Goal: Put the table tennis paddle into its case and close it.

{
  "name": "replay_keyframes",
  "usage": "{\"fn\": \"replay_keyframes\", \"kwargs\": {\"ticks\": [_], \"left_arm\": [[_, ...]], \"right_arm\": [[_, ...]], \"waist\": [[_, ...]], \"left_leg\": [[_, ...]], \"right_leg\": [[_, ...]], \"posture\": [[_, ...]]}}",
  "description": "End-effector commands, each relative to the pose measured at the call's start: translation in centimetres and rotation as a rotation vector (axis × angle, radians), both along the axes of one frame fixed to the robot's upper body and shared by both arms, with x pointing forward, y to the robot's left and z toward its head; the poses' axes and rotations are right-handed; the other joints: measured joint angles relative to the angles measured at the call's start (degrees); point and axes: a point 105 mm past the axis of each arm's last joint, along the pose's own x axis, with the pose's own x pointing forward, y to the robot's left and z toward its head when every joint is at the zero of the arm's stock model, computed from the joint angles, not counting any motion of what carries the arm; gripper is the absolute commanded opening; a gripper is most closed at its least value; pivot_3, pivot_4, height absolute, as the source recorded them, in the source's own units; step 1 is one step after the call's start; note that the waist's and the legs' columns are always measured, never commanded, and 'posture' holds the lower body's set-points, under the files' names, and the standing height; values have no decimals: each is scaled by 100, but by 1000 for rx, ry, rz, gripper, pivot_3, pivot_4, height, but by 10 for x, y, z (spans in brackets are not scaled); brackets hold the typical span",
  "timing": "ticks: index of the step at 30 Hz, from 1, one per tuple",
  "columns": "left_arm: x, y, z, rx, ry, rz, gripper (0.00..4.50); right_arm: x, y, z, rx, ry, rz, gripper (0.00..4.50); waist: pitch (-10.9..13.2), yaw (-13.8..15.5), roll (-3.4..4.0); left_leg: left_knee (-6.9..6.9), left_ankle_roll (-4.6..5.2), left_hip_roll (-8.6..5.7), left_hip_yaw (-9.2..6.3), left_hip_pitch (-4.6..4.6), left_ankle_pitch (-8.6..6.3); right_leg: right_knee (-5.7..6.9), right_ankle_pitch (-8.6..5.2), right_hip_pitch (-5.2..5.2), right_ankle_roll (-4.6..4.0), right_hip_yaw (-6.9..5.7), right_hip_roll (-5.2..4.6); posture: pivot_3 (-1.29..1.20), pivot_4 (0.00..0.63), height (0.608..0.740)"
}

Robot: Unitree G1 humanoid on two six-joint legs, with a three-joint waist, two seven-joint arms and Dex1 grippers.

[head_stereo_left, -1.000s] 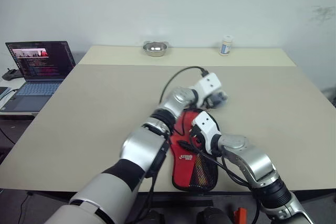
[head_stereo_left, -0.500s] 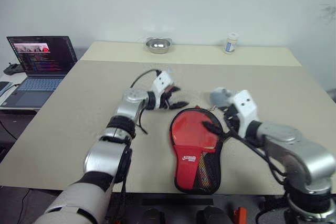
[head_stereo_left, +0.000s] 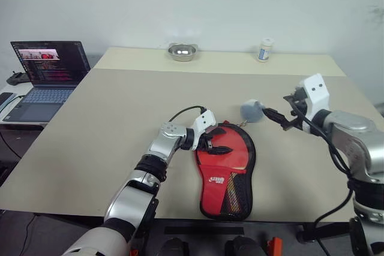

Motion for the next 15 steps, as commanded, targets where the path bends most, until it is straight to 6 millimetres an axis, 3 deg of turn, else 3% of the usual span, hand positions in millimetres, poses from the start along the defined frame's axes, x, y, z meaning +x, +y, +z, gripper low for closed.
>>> {"fn": "replay_keyframes", "kwargs": {"ticks": [1,7,15], "left_arm": [[-1,-6,-7,3,3,3,3935],[-4,-5,-13,4,13,4,3935],[-6,0,-21,32,15,6,3935]], "right_arm": [[23,7,3,16,-39,-3,4500],[48,22,-13,23,-22,21,4500],[73,13,-43,-35,16,-64,4500]], "waist": [[0,-1,1],[-1,0,2],[-3,-12,4]], "left_leg": [[1,0,0,4,1,0],[1,0,-2,12,1,0],[-1,0,1,21,12,0]], "right_leg": [[0,0,0,0,3,0],[-2,2,1,0,6,-7],[4,2,3,0,15,-7]], "posture": [[0,150,740],[0,150,740],[0,150,740]]}}
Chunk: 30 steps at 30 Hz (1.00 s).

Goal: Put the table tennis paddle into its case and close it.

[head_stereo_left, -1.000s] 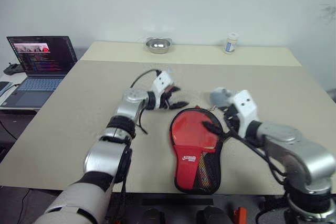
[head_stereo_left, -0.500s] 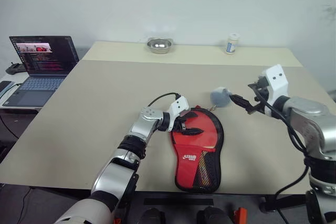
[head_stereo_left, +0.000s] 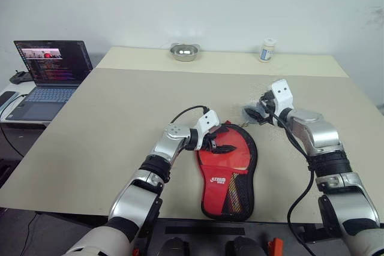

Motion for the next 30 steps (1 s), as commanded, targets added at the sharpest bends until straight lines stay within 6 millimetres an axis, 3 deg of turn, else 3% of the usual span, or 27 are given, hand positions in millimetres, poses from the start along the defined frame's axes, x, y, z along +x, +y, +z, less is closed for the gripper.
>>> {"fn": "replay_keyframes", "kwargs": {"ticks": [1,3,5,14,18,23,27,30], "left_arm": [[-5,5,-19,49,39,2,3935],[-6,5,-22,58,40,1,3935],[-7,4,-24,61,45,-4,3988],[-12,1,-42,76,93,-2,3988],[-16,-5,-53,61,150,13,3988],[-20,-15,-58,49,181,10,3988],[-21,-20,-62,49,192,10,3988],[-24,-24,-64,51,199,2,3988]], "right_arm": [[9,5,14,-2,-61,4,4500],[11,4,14,0,-63,-9,4500],[12,4,12,-4,-60,-15,4106],[9,5,7,-10,-54,-29,1119],[-1,-11,4,-77,-46,-61,248],[-37,-35,-2,-188,3,-41,63],[-80,-50,-3,-300,66,19,61],[-116,-49,-2,-345,130,99,61]], "waist": [[-1,-7,1],[-2,-10,4],[-3,-10,5],[-20,-10,31],[-42,29,54],[-67,99,83],[-79,170,93],[-88,191,98]], "left_leg": [[0,0,0,2,2,0],[0,0,1,7,9,0],[0,0,1,8,15,0],[0,0,0,9,26,0],[0,0,-3,1,34,0],[1,6,-16,-11,36,-4],[3,11,-22,-24,34,-8],[3,11,-22,-40,34,-9]], "right_leg": [[1,0,0,0,2,0],[7,0,2,0,7,0],[9,0,6,0,8,0],[8,0,17,0,8,-4],[-3,0,35,1,0,-5],[-19,1,54,9,-12,-16],[-35,-1,66,12,-27,-20],[-43,-19,76,41,-44,-20]], "posture": [[0,150,740],[0,150,740],[0,150,740],[0,150,740],[0,150,740],[0,150,740],[0,150,740],[0,150,740]]}}
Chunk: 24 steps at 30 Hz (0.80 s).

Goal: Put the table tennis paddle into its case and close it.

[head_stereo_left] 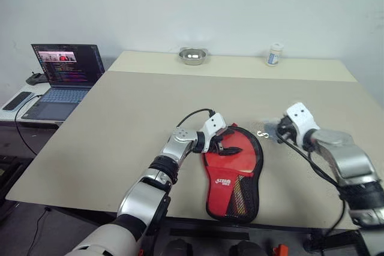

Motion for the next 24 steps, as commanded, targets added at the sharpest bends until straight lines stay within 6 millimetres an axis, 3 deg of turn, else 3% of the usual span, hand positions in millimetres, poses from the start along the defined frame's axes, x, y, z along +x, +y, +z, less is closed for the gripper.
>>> {"fn": "replay_keyframes", "kwargs": {"ticks": [1,6,13,20,24], "left_arm": [[-21,0,-48,77,153,-5,3988],[-21,-5,-49,84,153,-1,3988],[-21,-9,-50,92,144,1,3988],[-22,-9,-52,99,140,3,3988],[-21,-9,-52,102,138,8,3988]], "right_arm": [[-36,7,18,-25,34,95,60],[-97,29,10,-61,184,263,51],[-160,53,-13,-70,357,419,47],[-194,57,-29,-57,502,536,44],[-204,60,-31,-37,531,572,44]], "waist": [[-7,5,4],[-26,18,-3],[-67,24,-15],[-77,28,-16],[-81,29,-22]], "left_leg": [[-1,0,0,-4,1,0],[2,0,0,-20,2,-1],[0,-2,4,-69,1,-2],[-2,0,0,-98,9,-7],[-4,-5,6,-112,27,-10]], "right_leg": [[-3,-1,4,1,-3,0],[-13,-3,15,3,-21,-2],[-67,-2,59,6,-87,-7],[-88,-5,92,5,-106,-18],[-90,-11,108,1,-116,-24]], "posture": [[0,150,740],[0,150,740],[0,150,740],[0,150,740],[0,150,740]]}}
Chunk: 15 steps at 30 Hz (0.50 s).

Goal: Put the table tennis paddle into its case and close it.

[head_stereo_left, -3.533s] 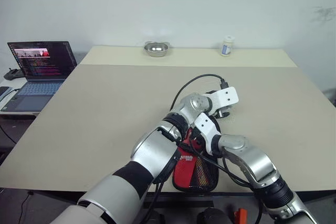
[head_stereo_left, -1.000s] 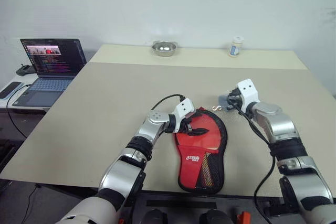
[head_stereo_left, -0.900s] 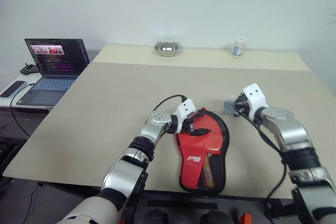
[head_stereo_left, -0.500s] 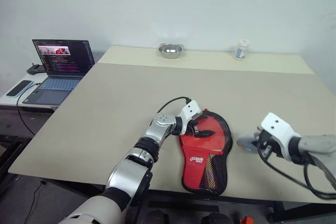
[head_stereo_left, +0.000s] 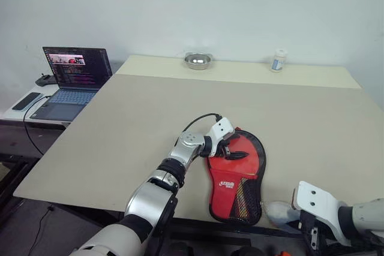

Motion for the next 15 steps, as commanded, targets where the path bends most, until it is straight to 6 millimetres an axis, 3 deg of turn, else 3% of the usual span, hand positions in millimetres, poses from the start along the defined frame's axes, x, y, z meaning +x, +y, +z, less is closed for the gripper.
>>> {"fn": "replay_keyframes", "kwargs": {"ticks": [1,6,10,15], "left_arm": [[-17,7,-42,93,119,-3,3988],[-16,8,-42,97,116,5,3988],[-16,7,-42,96,111,4,3988],[-16,5,-40,92,106,-1,3988]], "right_arm": [[-18,11,-2,53,79,67,44],[-28,10,-3,61,103,82,43],[-24,5,-2,43,68,55,43],[-18,8,14,110,52,59,1668]], "waist": [[-1,0,0],[-1,5,-1],[-2,5,-2],[-1,2,-4]], "left_leg": [[0,0,0,-2,2,0],[-2,-2,-1,-8,6,-1],[-2,-4,-3,-7,6,-2],[-2,-4,-2,-9,8,-2]], "right_leg": [[0,-1,3,-2,-1,0],[-1,-5,6,2,-5,0],[-4,-6,8,4,-4,0],[-4,-6,5,4,-6,-2]], "posture": [[0,150,740],[0,150,740],[0,150,740],[0,150,740]]}}
